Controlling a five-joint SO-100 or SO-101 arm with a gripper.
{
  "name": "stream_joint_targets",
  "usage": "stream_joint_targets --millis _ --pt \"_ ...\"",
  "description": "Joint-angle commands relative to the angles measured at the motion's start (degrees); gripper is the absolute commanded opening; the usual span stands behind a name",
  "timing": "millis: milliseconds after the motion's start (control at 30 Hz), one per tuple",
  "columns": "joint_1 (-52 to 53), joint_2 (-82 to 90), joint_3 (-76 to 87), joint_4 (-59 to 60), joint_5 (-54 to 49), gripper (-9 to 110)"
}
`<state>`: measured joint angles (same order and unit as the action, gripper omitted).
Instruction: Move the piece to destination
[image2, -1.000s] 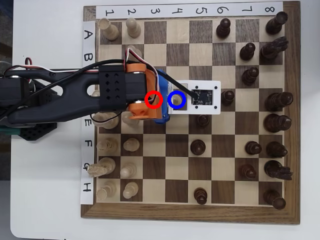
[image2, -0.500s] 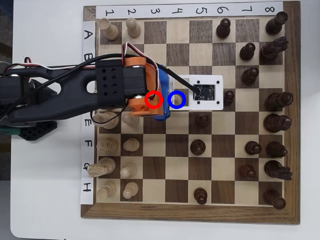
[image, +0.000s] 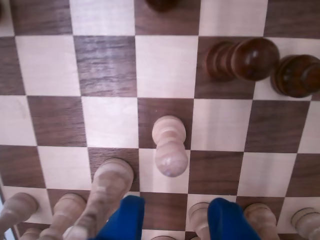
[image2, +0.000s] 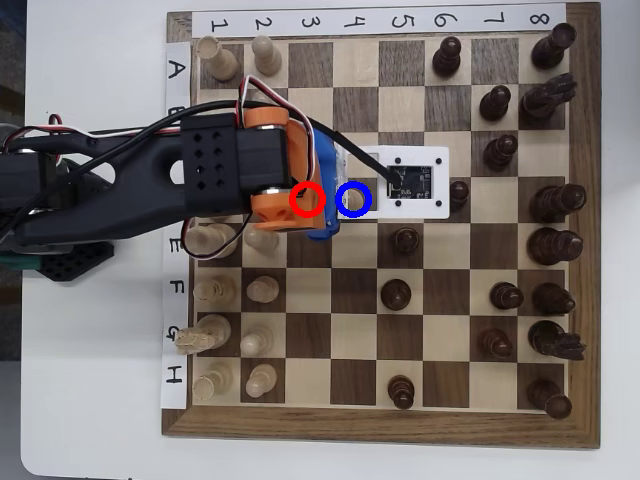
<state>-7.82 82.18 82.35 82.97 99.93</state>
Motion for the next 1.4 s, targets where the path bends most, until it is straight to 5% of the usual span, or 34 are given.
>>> stream_joint_targets --millis 0,333,633,867,1100,1367 --pt "-2.81 16.52 -17.75 8.61 21.27 14" --pt "-4.04 23.91 -31.82 15.73 9.40 7" --pt "0.35 36.56 -32.61 13.01 -16.44 5" --pt "9.40 45.35 -24.70 -3.78 -35.68 1" --pt "19.42 50.10 -18.98 -13.36 -44.30 0" --pt "37.44 57.57 7.29 -40.08 -58.97 5"
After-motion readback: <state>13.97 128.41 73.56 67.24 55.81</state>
